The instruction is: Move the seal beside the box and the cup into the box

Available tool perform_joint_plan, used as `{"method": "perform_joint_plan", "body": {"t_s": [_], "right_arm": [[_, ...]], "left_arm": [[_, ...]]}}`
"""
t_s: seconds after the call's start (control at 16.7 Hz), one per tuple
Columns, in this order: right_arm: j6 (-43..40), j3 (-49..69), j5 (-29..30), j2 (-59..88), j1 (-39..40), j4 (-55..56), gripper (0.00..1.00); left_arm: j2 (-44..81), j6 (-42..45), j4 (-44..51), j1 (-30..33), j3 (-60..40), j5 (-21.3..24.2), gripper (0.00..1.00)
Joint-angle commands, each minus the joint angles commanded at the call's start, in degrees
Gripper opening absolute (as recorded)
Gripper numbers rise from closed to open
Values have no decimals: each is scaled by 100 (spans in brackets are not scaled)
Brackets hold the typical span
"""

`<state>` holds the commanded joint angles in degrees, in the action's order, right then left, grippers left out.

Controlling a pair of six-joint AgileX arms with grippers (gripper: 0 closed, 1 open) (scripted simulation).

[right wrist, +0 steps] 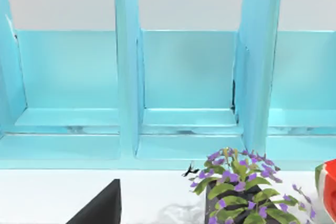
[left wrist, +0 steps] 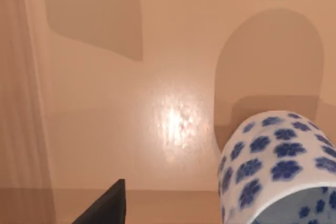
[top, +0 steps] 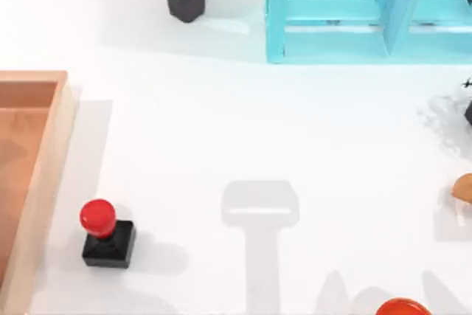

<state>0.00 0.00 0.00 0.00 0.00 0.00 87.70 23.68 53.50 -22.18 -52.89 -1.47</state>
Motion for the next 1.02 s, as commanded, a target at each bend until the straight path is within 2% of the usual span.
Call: {"method": "perform_joint_plan", "body": {"t_s": [0.24,0.48,0.78,1.02], "right_arm": [[0,0,0,0,0,0,100],[0,0,0,0,0,0,100],[0,0,0,0,0,0,100],[0,0,0,0,0,0,100]], "left_arm": [[-94,-115,64,47,-779,-264,100],[-245,-85,736,-70,-1574,-370,100],[-380,-7,2026,-87,-1872,-97,100],[-436,4,2399,-14,-1746,97,100]]}}
